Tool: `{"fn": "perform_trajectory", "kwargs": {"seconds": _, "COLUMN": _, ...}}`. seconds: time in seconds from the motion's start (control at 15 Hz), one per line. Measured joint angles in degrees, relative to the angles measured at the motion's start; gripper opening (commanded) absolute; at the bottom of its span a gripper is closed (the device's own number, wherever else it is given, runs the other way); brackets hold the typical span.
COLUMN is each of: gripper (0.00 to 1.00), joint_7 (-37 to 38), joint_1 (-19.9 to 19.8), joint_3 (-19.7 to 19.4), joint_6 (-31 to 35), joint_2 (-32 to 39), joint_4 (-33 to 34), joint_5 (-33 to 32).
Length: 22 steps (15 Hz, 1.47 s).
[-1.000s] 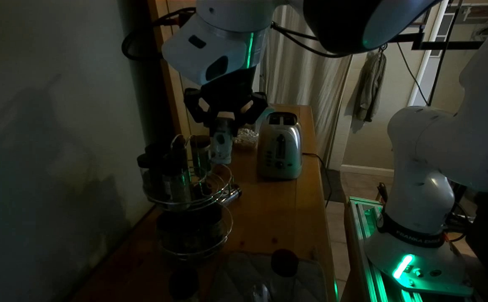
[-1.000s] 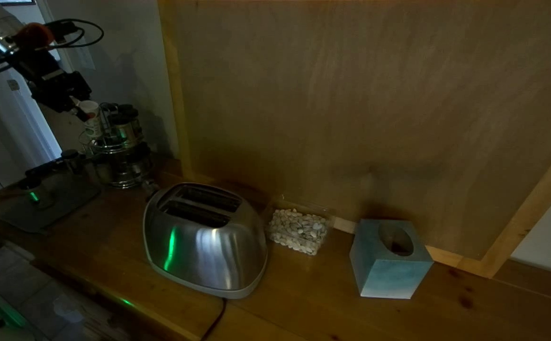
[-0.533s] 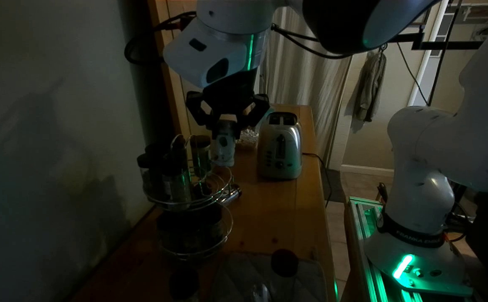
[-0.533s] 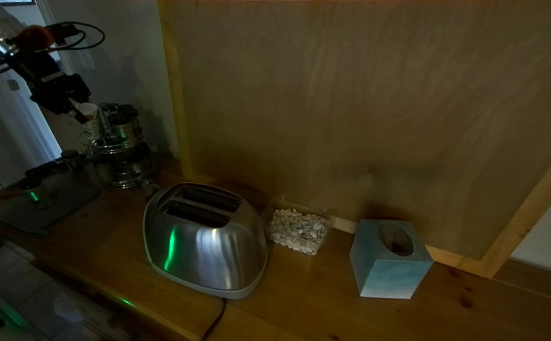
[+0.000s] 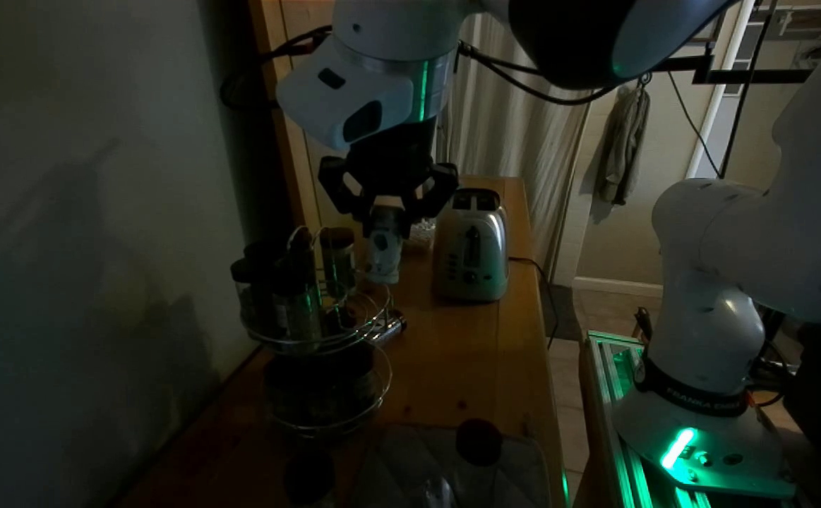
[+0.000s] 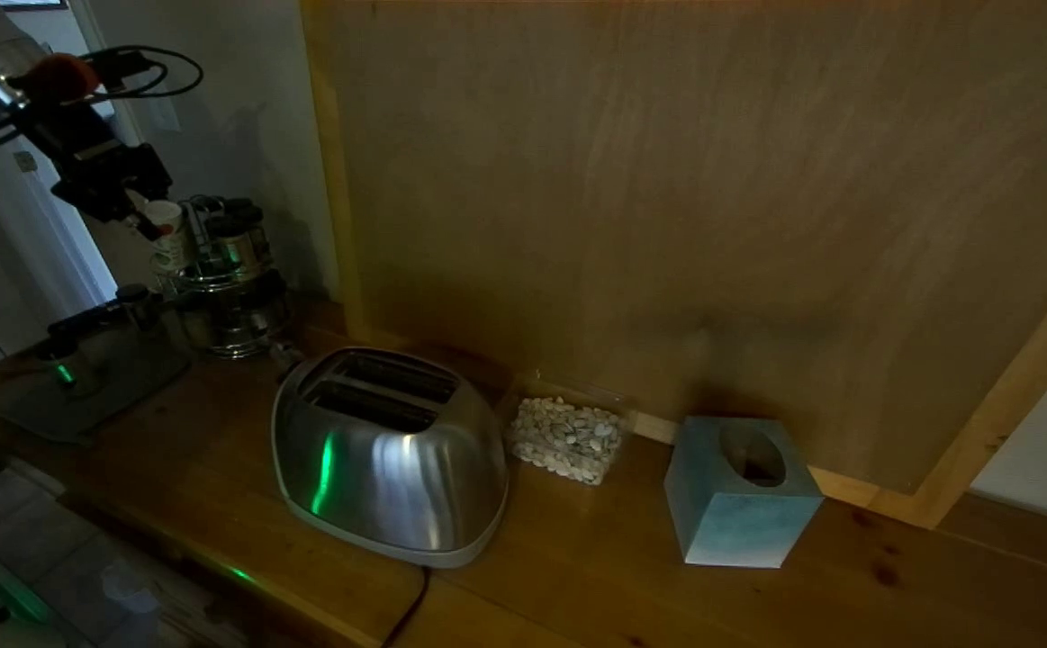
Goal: Move the white spice bottle from the bottom of the spice rack and place it at the top rack of the spice rack
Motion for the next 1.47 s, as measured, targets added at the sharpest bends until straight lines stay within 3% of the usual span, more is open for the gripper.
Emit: {"fn": "perform_trajectory", "kwargs": {"seconds": 1.47, "gripper": 0.20, "joint_7": 11.1, "joint_1": 0.1, "joint_3": 0.6, "joint_6": -2.7, "joint_2": 0.0, "joint_4": 0.0, "joint_5": 1.4}}
